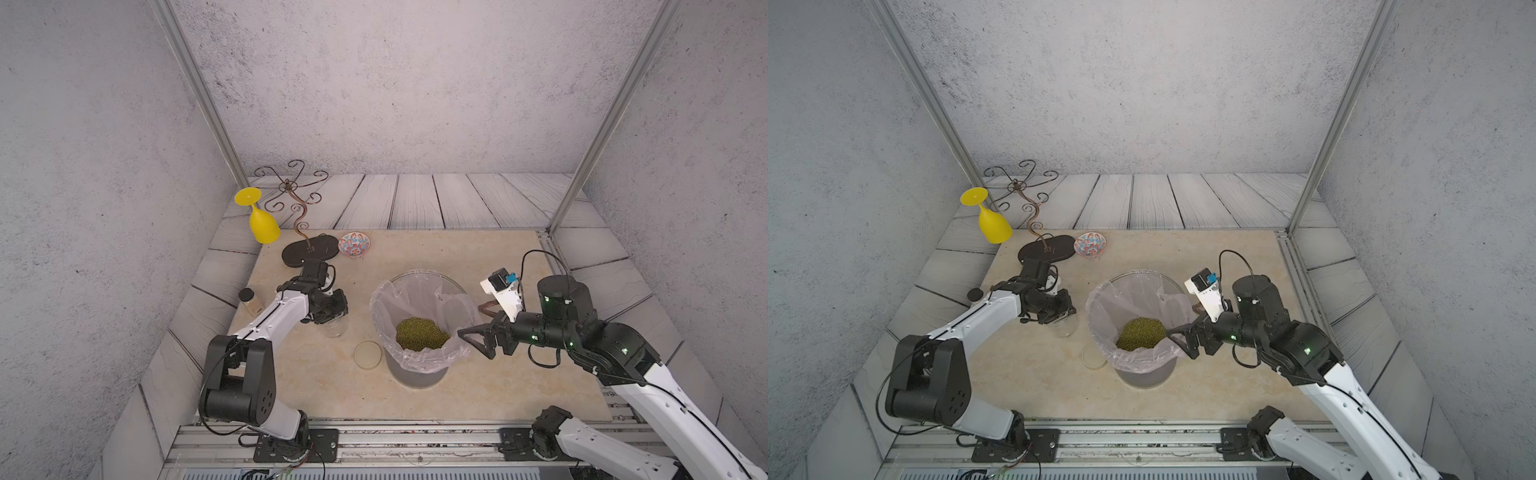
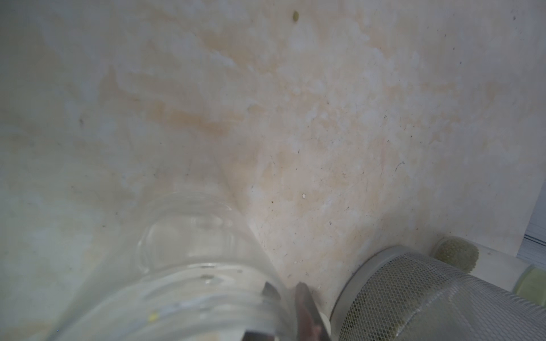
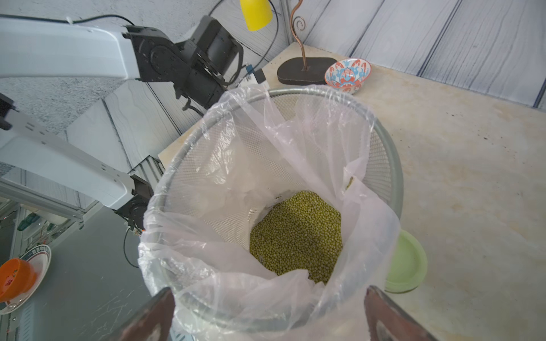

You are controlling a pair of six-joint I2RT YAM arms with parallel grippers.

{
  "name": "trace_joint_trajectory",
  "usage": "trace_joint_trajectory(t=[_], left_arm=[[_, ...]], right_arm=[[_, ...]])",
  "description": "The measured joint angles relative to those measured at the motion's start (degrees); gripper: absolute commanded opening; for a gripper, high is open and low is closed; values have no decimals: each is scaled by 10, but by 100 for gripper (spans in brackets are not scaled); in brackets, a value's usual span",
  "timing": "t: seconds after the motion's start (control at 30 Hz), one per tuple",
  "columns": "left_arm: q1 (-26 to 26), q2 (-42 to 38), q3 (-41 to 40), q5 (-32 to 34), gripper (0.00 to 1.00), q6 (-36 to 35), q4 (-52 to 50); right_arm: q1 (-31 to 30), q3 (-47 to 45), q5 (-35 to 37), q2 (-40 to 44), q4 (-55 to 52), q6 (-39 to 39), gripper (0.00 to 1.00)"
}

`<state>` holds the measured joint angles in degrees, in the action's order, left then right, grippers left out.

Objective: Empty moldy mung beans from jars
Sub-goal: Place the jar at the center of the board.

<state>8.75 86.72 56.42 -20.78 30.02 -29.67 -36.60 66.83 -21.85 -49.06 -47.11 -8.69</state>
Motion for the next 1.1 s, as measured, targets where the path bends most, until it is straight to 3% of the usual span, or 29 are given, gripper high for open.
trace_joint_trajectory(t=[0.1, 0.2, 0.4, 0.7, 0.97, 1.1], left_arm=[[-3, 0, -2, -5, 45, -3, 7], [-3, 0, -2, -11, 69, -8, 17], [-3, -11, 5, -12, 92, -23, -10], [-4, -79, 69, -4, 96, -44, -64], [7, -118, 72, 24, 83, -62, -119], [53, -145, 82, 83, 81, -78, -162]], right_arm=[[0, 0, 10, -5, -12, -3, 99], [0, 0, 13, -11, -17, -6, 99], [0, 12, 24, -17, -33, -8, 99], [0, 40, 35, -17, -55, -8, 99], [0, 40, 35, -8, -67, -12, 99], [0, 38, 33, -2, -66, -14, 99]])
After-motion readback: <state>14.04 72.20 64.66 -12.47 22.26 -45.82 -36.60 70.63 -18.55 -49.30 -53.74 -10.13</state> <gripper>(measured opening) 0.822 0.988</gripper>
